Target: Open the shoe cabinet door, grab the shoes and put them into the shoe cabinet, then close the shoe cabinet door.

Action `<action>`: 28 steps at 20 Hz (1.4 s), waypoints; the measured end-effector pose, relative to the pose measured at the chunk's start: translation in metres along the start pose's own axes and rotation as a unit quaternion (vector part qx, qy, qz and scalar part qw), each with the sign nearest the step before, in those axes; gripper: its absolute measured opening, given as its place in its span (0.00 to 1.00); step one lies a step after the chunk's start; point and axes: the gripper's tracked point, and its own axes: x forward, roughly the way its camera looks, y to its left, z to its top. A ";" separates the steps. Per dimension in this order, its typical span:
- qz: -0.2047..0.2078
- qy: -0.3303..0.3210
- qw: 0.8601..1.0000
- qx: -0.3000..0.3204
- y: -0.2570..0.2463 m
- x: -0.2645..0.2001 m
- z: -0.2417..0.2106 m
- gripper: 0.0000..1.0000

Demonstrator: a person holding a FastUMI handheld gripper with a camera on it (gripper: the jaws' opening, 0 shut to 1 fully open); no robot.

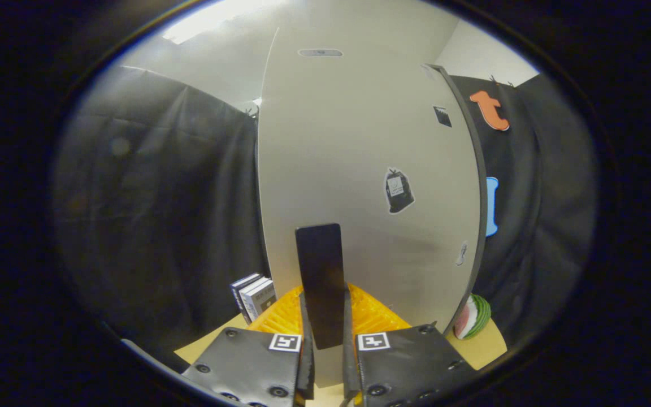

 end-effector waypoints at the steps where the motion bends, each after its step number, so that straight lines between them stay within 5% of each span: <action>1: 0.005 0.002 1.000 0.000 -0.004 -0.005 0.001 0.22; 7: 0.001 0.001 1.000 0.004 -0.024 -0.041 0.004 0.21; 23: -0.119 0.000 0.993 0.008 -0.122 -0.106 0.006 0.19; 28: -0.164 -0.008 0.986 0.006 -0.162 -0.122 0.011 0.09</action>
